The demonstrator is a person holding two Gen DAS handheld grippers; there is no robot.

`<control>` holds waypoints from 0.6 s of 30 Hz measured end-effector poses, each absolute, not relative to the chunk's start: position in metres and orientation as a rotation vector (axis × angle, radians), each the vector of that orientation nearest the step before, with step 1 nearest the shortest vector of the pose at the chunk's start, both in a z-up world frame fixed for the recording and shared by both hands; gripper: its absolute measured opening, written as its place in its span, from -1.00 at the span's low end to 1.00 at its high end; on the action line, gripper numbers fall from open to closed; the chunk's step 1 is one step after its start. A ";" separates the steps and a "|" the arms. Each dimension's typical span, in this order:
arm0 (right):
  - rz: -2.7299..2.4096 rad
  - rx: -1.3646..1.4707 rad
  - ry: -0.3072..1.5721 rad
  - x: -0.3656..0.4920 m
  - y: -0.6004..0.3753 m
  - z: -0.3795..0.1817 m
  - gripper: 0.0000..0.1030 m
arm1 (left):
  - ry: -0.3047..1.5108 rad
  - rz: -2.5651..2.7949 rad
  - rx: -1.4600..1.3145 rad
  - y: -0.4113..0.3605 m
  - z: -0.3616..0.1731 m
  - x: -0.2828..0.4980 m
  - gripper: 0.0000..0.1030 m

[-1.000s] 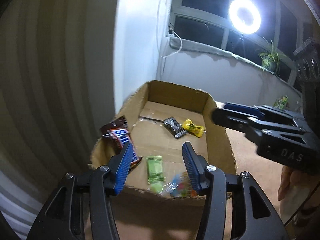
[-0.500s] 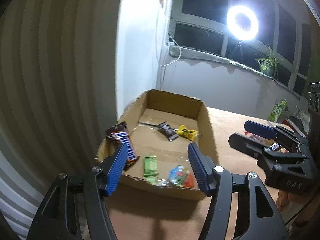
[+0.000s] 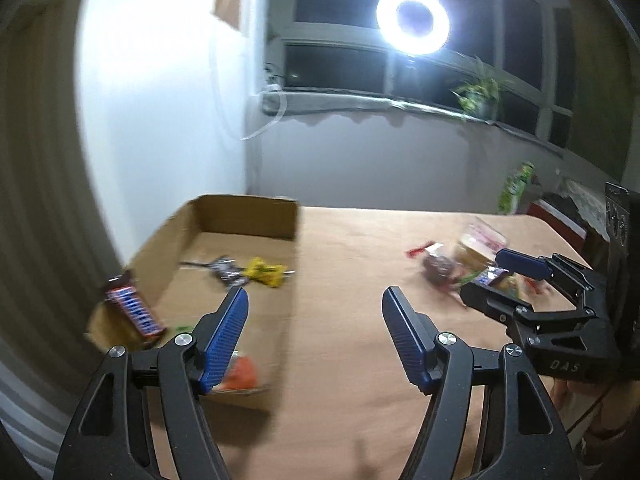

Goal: Organize snacks
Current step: 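Move both open tools back to the snacks on the table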

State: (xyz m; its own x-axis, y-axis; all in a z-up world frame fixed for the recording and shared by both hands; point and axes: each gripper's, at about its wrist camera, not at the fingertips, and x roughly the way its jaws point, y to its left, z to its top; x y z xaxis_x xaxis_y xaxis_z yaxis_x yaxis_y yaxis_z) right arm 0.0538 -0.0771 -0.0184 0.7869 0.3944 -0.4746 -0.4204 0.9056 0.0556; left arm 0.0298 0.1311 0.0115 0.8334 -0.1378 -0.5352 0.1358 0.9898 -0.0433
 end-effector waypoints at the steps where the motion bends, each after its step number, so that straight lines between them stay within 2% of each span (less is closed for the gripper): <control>1: 0.421 -0.044 0.503 0.054 -0.088 -0.020 0.57 | 0.570 -0.158 0.004 0.123 0.011 0.031 0.35; 18: 0.198 0.048 0.582 0.063 -0.226 -0.043 0.58 | 0.636 -0.406 0.131 -0.006 -0.014 0.069 0.35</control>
